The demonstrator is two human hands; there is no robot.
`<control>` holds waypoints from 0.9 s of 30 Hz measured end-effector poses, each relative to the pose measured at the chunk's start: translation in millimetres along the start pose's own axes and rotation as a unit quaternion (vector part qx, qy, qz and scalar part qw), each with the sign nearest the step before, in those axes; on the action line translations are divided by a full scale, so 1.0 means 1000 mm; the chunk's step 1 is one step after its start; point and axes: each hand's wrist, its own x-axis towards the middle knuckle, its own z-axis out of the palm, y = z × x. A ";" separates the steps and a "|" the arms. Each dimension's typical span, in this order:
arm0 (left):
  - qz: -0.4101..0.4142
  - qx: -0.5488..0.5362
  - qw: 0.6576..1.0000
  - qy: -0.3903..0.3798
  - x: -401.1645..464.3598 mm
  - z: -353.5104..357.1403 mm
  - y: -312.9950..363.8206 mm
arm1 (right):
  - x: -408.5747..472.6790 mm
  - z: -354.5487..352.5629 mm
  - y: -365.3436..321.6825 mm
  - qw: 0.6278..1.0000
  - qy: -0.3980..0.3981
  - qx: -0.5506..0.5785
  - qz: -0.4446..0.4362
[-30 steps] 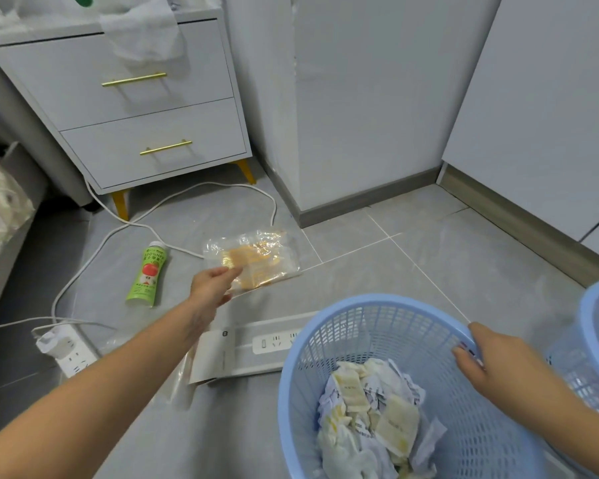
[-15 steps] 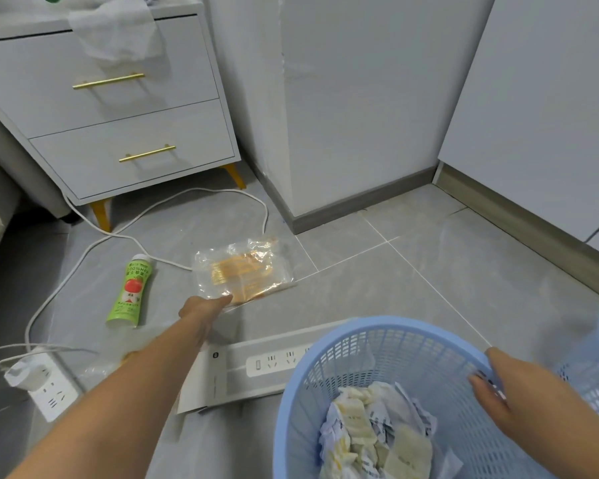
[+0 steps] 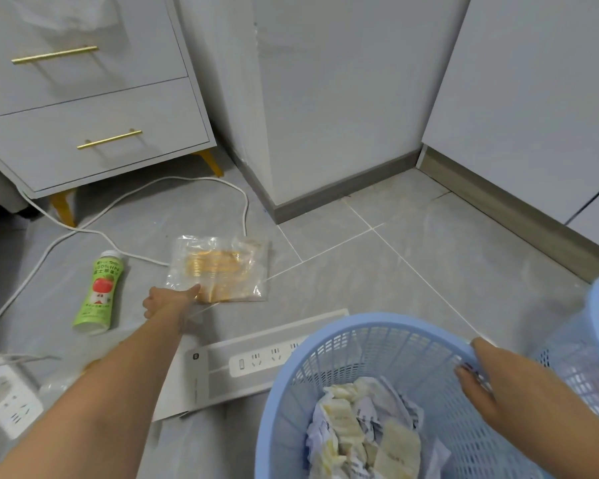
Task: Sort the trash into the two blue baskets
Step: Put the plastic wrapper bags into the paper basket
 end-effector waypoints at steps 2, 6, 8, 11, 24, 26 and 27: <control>-0.003 0.002 1.000 -0.004 0.001 0.001 -0.001 | 0.000 0.000 0.000 1.000 0.004 -0.002 -0.003; 0.017 0.006 1.000 -0.002 0.003 0.007 -0.007 | -0.001 -0.002 -0.002 1.000 0.003 -0.005 -0.004; 0.029 -0.011 0.999 -0.016 0.000 0.010 -0.007 | -0.002 -0.002 -0.002 1.000 0.000 -0.006 0.003; 0.028 -0.050 0.997 -0.046 -0.006 0.013 -0.006 | -0.002 -0.004 -0.005 1.000 -0.006 -0.006 0.004; 0.119 -0.264 0.943 -0.165 -0.042 -0.006 -0.010 | -0.005 -0.012 -0.013 0.999 -0.018 -0.037 -0.019; 0.133 -0.304 0.929 -0.167 -0.061 -0.017 -0.004 | -0.005 -0.014 -0.015 0.999 -0.026 -0.034 -0.028; 0.139 -0.330 0.917 -0.175 -0.073 -0.022 0.000 | -0.005 -0.014 -0.015 0.999 -0.028 -0.032 -0.032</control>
